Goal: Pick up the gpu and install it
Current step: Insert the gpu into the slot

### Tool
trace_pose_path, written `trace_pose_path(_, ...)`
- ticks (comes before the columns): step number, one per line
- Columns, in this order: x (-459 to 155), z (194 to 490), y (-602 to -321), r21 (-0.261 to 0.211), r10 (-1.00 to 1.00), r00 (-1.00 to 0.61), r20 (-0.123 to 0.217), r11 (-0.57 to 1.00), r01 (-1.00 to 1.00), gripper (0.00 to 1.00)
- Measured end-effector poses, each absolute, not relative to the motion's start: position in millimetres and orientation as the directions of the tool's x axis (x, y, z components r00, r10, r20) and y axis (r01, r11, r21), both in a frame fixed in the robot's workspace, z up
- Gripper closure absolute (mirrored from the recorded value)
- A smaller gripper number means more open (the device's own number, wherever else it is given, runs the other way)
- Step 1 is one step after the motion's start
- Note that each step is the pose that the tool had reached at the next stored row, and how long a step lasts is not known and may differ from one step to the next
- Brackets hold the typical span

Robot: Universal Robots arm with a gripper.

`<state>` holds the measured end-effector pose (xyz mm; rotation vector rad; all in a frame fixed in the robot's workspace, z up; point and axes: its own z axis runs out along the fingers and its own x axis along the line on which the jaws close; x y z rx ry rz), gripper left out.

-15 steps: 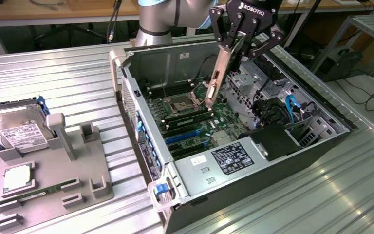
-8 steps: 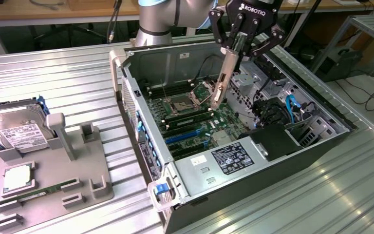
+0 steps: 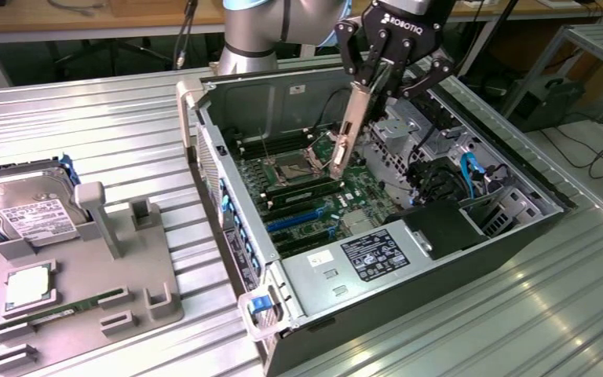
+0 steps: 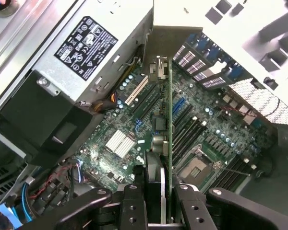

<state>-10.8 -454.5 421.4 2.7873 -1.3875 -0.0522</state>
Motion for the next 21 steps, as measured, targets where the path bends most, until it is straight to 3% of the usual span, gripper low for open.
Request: trace_pose_path(21,-10.7,391.5,-454.5,0.04,-0.971,0.239,-0.016,-0.24,-0.97,0.72)
